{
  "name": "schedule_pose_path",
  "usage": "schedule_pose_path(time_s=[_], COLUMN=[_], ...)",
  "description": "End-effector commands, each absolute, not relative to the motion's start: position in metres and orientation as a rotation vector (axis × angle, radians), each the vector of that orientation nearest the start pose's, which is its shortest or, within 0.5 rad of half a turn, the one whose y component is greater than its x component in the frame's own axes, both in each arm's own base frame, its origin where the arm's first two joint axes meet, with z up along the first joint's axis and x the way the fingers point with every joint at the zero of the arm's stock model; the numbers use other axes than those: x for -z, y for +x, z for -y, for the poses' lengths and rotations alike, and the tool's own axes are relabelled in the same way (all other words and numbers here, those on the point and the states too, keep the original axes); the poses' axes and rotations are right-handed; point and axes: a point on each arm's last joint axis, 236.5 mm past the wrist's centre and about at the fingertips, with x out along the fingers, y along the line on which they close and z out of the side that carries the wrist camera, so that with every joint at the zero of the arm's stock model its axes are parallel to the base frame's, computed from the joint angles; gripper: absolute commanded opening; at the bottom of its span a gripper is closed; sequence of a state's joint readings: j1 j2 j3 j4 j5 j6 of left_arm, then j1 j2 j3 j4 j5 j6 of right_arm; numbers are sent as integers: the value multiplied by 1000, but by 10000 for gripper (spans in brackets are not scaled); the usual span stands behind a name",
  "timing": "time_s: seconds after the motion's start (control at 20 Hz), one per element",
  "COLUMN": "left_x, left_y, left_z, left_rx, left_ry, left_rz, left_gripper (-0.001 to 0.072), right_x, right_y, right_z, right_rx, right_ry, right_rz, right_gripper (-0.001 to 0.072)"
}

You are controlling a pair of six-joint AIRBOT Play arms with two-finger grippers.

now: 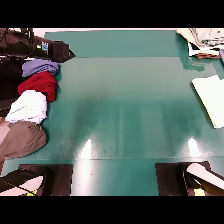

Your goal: Fold the shirts.

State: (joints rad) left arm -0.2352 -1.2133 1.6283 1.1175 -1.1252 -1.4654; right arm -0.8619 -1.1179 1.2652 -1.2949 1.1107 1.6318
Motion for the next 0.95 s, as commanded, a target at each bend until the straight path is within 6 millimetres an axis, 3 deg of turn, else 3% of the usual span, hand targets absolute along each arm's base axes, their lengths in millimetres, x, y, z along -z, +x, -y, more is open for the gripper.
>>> schedule_pose_path(time_s=[0.0, 0.1, 0.25, 0.3, 0.4, 0.45, 0.65, 0.9], left_x=[-256, -256, -259, -260, -261, -261, -261, -268], left_y=[413, 413, 416, 417, 418, 418, 418, 424], left_z=[194, 194, 194, 194, 194, 194, 194, 193], left_rx=[579, 579, 574, 573, 573, 572, 572, 564], left_ry=[-156, -158, -162, -163, -164, -164, -165, -174], left_rz=[-690, -688, -669, -664, -661, -661, -660, -623], left_gripper=[22, 22, 22, 22, 22, 22, 22, 22], right_x=[-148, -146, -143, -143, -143, -143, -143, -143], right_y=[362, 382, 393, 395, 393, 392, 387, 386], right_z=[174, 110, 30, 7, -31, -46, -80, -82], right_rx=[374, 222, 36, -19, -115, -152, -232, -238], right_ry=[633, 564, 458, 431, 371, 347, 308, 308], right_rz=[-764, -814, -883, -894, -913, -918, -934, -937], right_gripper=[476, 477, 461, 361, 33, 20, 20, 20])
